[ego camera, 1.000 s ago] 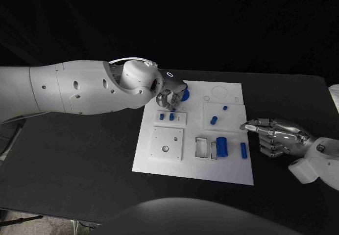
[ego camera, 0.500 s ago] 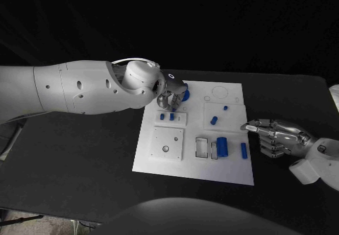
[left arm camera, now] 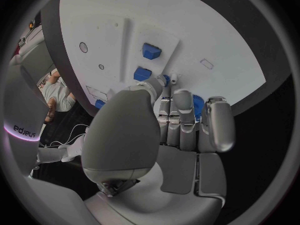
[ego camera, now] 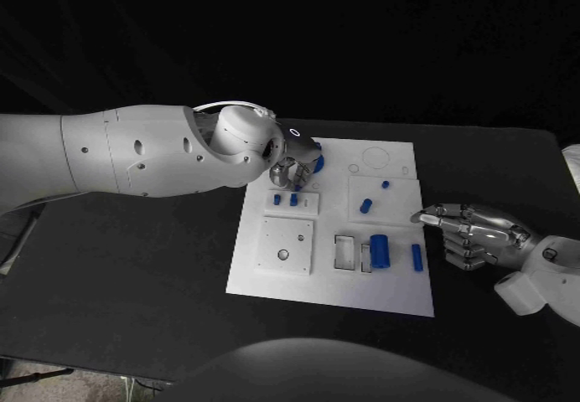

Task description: Assemble the parts on the task board

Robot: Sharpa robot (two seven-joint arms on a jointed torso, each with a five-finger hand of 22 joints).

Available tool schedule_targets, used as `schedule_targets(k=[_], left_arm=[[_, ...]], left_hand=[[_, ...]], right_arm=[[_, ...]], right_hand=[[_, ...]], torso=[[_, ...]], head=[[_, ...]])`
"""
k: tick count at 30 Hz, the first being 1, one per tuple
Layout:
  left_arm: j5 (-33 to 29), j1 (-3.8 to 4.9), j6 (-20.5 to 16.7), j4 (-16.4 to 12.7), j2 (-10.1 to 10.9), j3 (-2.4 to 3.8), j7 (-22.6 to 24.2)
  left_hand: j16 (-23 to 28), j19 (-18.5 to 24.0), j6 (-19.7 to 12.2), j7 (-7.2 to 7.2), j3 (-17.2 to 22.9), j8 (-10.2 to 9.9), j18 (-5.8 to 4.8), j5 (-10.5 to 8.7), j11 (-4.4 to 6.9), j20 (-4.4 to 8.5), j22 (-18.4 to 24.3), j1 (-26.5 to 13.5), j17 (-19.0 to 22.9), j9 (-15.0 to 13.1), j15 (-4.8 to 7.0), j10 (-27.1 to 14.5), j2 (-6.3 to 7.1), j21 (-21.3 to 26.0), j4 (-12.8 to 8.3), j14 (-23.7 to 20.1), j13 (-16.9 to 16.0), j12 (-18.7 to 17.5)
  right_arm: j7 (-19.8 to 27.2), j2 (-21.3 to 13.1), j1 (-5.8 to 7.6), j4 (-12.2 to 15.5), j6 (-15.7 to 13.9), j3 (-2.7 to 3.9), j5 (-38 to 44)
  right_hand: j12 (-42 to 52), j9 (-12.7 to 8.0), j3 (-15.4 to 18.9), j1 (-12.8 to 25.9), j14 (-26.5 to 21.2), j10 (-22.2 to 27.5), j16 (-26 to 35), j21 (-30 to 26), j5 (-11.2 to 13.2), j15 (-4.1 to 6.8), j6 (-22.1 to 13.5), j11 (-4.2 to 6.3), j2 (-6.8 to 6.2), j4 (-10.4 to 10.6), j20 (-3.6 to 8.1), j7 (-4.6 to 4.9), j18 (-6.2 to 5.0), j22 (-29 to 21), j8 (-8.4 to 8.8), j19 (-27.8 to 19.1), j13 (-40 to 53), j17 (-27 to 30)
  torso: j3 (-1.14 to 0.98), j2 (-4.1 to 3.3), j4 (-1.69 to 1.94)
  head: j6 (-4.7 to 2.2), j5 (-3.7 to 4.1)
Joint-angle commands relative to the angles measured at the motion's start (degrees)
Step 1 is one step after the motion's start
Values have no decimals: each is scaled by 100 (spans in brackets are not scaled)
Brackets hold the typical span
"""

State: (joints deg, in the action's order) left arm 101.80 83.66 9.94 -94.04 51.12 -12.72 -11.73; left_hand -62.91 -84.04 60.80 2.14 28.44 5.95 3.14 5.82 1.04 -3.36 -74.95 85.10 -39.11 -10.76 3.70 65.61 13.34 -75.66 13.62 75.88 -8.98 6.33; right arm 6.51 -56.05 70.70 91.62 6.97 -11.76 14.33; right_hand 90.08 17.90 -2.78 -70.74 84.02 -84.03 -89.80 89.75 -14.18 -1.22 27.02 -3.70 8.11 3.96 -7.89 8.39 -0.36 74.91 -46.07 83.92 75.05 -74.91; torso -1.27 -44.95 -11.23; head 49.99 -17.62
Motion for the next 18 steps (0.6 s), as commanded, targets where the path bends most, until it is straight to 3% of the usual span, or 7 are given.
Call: schedule_targets(k=[1, 12, 18], left_arm=[[101, -31, 9, 5, -35, -15, 107], [254, -69, -214, 35, -103, -20, 137], [297, -79, -472, 36, -122, -20, 201]], left_hand=[[-42, -110, 3, -51, 40, 5, -28, 29, -26, 32, -1128, 70, -6, -3, -2, 20, 10, 10, -15, -35, -7, 23], [-94, -120, -220, -212, 139, -7, -33, 63, 12, 37, -1136, 202, -44, 14, 19, 55, -52, -29, -251, -25, -45, 62], [-135, -137, -302, -230, 67, 16, -41, -109, -5, 40, -1146, 124, -93, 10, 14, 38, -52, -74, -258, 12, -58, 65]], right_arm=[[17, -1, -5, 16, 123, -1, 5], [24, -2, -5, 25, 118, -1, 5], [32, 6, -5, 21, 118, -1, 5]], right_hand=[[-8, -10, -9, -53, 598, -597, -20, 25, -14, 4, 35, -22, -25, -38, 25, 2, 36, 1509, 28, 608, 1495, -1509], [-8, -11, -12, -61, 598, -597, -20, 25, -19, 4, 38, -20, -23, -44, 25, 0, 36, 1509, 28, 608, 1495, -1509], [-8, -12, -14, -66, 598, -597, -20, 25, -22, 5, 42, -20, -21, -48, 24, -1, 36, 1509, 27, 608, 1495, -1509]], torso=[[-2, 0, 1], [0, 2, -4], [-1, 9, -2]], head=[[1, -5], [1, -13], [1, -13]])
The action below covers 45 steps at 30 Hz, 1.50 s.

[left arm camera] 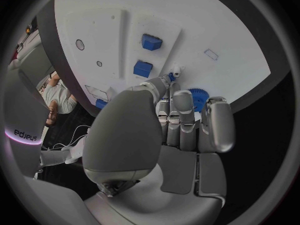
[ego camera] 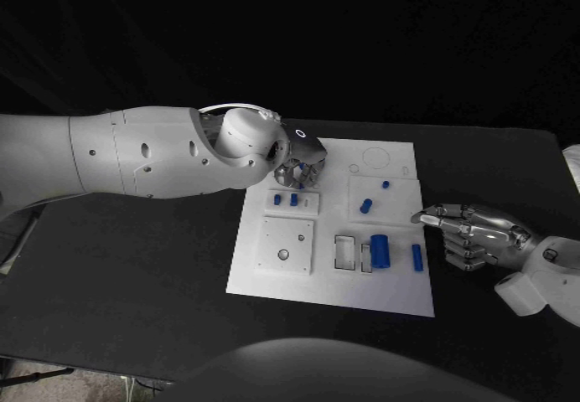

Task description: Assemble the parts on the task board

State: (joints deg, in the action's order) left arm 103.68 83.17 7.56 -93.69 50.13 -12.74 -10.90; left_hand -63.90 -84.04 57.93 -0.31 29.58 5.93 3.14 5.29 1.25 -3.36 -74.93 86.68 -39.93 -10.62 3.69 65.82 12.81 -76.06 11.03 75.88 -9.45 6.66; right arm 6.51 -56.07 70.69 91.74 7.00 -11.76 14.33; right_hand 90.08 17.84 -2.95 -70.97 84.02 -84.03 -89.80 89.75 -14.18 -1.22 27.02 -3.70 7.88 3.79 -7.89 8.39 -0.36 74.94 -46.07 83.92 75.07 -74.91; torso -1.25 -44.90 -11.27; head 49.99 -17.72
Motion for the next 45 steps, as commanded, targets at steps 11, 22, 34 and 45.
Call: schedule_targets(k=[11, 22, 34, 45], left_arm=[[161, -38, -365, -18, -8, -19, 243], [499, -40, -107, -77, 18, -20, 220], [1163, -60, 112, -191, 66, -21, -49], [1384, -90, 190, -213, 129, -22, -149]], left_hand=[[10, -114, -23, -38, -127, 154, -30, -119, -4, 43, -1131, -10, 77, -52, 20, 1, 35, 21, -94, -30, -27, 36], [65, -70, -171, -7, -230, 187, -15, -249, 95, 35, -1108, -87, 171, -55, 21, -27, 137, 109, -84, -104, -41, 31], [87, -42, -78, 40, -396, 287, -12, -259, 113, 31, -1100, -262, 208, -94, 12, 12, 185, 143, 15, -146, -87, 63], [94, -37, -85, 88, -422, 308, -11, -257, 79, 29, -1098, -239, 226, -102, 8, 46, 181, 146, -2, -154, -118, 86]], right_arm=[[38, 13, -6, 6, 116, -1, 5], [44, 15, -6, 6, 108, -1, 5], [47, 17, -9, 0, 109, -1, 4], [41, 21, -17, -4, 124, -1, 4]], right_hand=[[-8, -9, -4, -66, 598, -597, -20, 25, -30, 5, 59, -18, 2, -52, 24, -4, 36, 1506, 22, 608, 1493, -1509], [-8, -9, -4, -66, 598, -597, -20, 25, -30, 5, 59, -18, 2, -52, 24, -4, 36, 1506, 22, 608, 1493, -1509], [-8, -12, -5, -79, 598, -597, -20, 25, -30, 6, 66, -17, -5, -67, 25, -5, 36, 1506, 22, 608, 1493, -1509], [-8, -14, -6, -85, 598, -597, -20, 25, -31, 7, 69, -16, -7, -74, 25, -5, 36, 1506, 22, 608, 1493, -1509]], torso=[[-1, -1, -2], [-4, -2, 0], [2, -2, 2], [-1, -1, 6]], head=[[1, -4], [1, -11], [1, 5], [1, -2]])
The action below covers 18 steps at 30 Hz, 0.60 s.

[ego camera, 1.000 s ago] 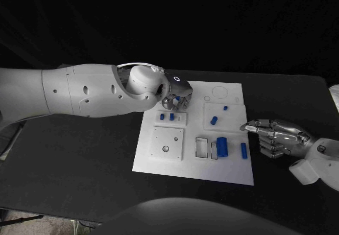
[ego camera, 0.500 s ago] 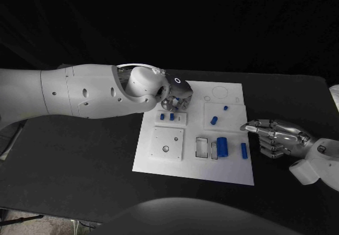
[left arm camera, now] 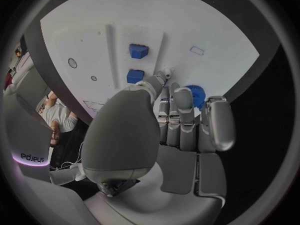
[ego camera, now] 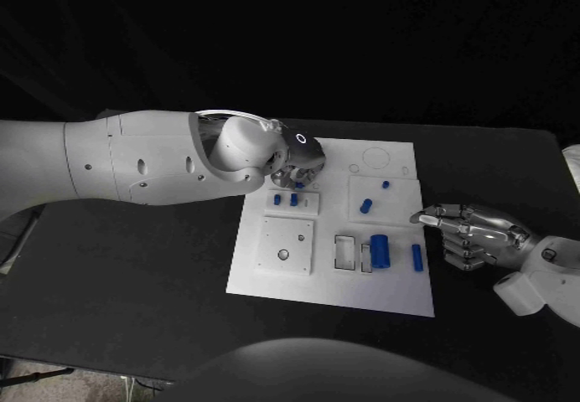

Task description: Assemble the parts on the task board

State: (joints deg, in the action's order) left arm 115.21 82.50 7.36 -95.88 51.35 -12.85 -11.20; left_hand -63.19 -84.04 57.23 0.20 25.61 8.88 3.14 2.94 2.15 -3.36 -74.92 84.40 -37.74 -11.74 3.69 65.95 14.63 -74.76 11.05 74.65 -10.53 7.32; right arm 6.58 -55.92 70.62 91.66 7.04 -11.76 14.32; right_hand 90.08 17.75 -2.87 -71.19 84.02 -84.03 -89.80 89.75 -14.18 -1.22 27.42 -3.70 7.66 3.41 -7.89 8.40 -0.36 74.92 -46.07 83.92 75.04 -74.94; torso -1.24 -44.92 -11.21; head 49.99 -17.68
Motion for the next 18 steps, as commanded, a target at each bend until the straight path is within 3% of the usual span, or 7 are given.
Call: schedule_targets(k=[1, 9, 18], left_arm=[[234, -26, 203, 6, 8, -12, -116], [235, -69, -31, 51, -38, -15, 21], [85, -129, -245, 127, -125, -18, 116]], left_hand=[[20, -39, -17, 44, -16, 16, -12, -20, -18, 29, -1101, 4, 2, 9, 8, 48, -18, 13, -9, -29, -15, 28], [-70, -89, 222, 88, 90, 201, -29, 65, -44, 20, -1128, 149, -120, -58, 3, 276, -187, -90, -115, 57, -117, 162], [-79, -107, 243, 144, 57, 263, -32, 111, -92, 18, -1134, -9, -117, -77, 5, 306, -221, -118, -63, 84, -160, 180]], right_arm=[[33, 7, -10, 5, 122, -1, 4], [30, 10, -15, 5, 126, -1, 3], [19, -3, -17, 0, 124, -1, 3]], right_hand=[[-8, -5, -13, -63, 598, -597, -20, 25, -31, 7, 29, -16, 15, -36, 25, -6, 36, 1508, 22, 608, 1496, -1506], [-8, -5, -13, -63, 598, -597, -20, 25, -31, 7, 29, -16, 15, -36, 25, -6, 36, 1508, 22, 608, 1496, -1506], [-8, -5, -13, -63, 598, -597, -20, 25, -31, 7, 29, -16, 15, -36, 25, -6, 36, 1508, 22, 608, 1496, -1506]], torso=[[1, 2, 1], [-2, 0, -4], [-8, 5, 3]], head=[[1, -9], [1, -22], [1, -20]])
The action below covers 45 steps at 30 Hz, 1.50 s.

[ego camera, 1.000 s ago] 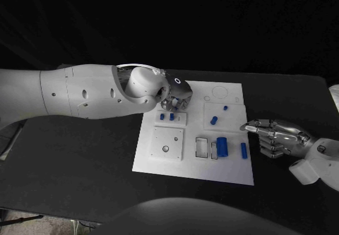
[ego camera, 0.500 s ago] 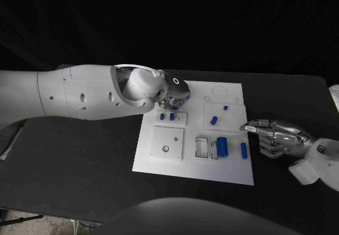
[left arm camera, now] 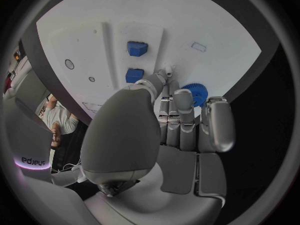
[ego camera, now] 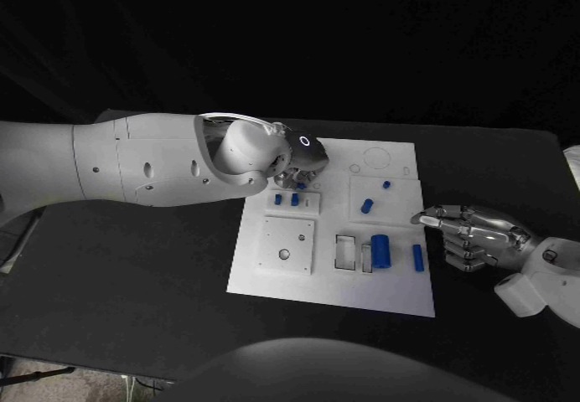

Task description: Assemble the parts on the task board

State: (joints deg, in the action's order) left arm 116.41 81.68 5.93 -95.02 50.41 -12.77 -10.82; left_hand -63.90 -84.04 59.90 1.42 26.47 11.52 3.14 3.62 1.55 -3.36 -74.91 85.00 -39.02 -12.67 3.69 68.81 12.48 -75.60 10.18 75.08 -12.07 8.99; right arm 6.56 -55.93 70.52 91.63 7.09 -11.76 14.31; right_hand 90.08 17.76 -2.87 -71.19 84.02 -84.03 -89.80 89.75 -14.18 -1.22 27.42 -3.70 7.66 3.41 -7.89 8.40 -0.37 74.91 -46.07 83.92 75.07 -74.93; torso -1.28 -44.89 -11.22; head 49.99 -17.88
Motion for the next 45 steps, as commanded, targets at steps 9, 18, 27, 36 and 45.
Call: schedule_targets(k=[9, 18, 27, 36, 45], left_arm=[[-90, -80, -158, 82, -106, -26, 55], [-71, -109, -145, 110, -155, -28, 61], [-118, -131, -368, 126, -121, -29, 90], [-663, -137, -1325, 133, 89, -29, 306], [-2026, -137, -2535, 153, 480, -27, 883]], left_hand=[[-16, -117, -33, 66, 29, 32, -35, 410, -62, 20, -1139, -113, 5, 11, 3, -27, -62, -53, -36, 54, -38, -15], [-42, -126, 234, 74, 59, 183, -38, 580, -59, 22, -1145, -106, -28, -57, 3, 41, -104, -75, -145, 70, -73, 15], [-66, -133, 416, 61, 50, 258, -41, 816, -44, 27, -1149, -232, -51, -120, 11, 17, -165, -93, -182, 90, -88, -5], [-124, -156, 397, 58, 44, 247, -53, 808, -47, 27, -1164, -310, -138, -133, 13, -17, -199, -152, -157, 138, -90, -20], [-177, -201, 446, 73, 36, 270, -72, 738, -65, 50, -1194, -333, -215, -164, 35, 27, -179, -269, -107, 190, -105, 1]], right_arm=[[3, -4, -8, -4, 131, -2, 4], [-13, -6, -8, 0, 140, -2, 4], [-16, -26, -8, 13, 120, -2, 4], [48, -55, -8, 29, 37, -2, 3], [69, -68, -8, 21, 0, -2, 3]], right_hand=[[-8, -8, -16, -72, 598, -597, -20, 25, -36, 7, 35, -16, 16, -45, 25, -7, 37, 1509, 22, 608, 1493, -1507], [-8, -10, -17, -76, 598, -597, -20, 25, -39, 8, 38, -15, 16, -50, 25, -8, 37, 1509, 22, 608, 1493, -1507], [-8, -10, -17, -76, 598, -597, -20, 25, -39, 8, 38, -15, 16, -50, 25, -8, 37, 1509, 22, 608, 1493, -1507], [-8, -11, -17, -78, 598, -597, -20, 25, -40, 8, 42, -15, 15, -53, 25, -8, 37, 1509, 22, 608, 1493, -1507], [-8, -12, -16, -79, 598, -597, -20, 25, -41, 8, 44, -15, 14, -55, 25, -8, 37, 1509, 21, 608, 1493, -1507]], torso=[[-3, 2, 3], [-1, -1, -6], [-1, -2, -3], [7, -1, 1], [10, 2, 4]], head=[[1, -16], [1, -33], [1, -33], [1, -20], [1, -18]])
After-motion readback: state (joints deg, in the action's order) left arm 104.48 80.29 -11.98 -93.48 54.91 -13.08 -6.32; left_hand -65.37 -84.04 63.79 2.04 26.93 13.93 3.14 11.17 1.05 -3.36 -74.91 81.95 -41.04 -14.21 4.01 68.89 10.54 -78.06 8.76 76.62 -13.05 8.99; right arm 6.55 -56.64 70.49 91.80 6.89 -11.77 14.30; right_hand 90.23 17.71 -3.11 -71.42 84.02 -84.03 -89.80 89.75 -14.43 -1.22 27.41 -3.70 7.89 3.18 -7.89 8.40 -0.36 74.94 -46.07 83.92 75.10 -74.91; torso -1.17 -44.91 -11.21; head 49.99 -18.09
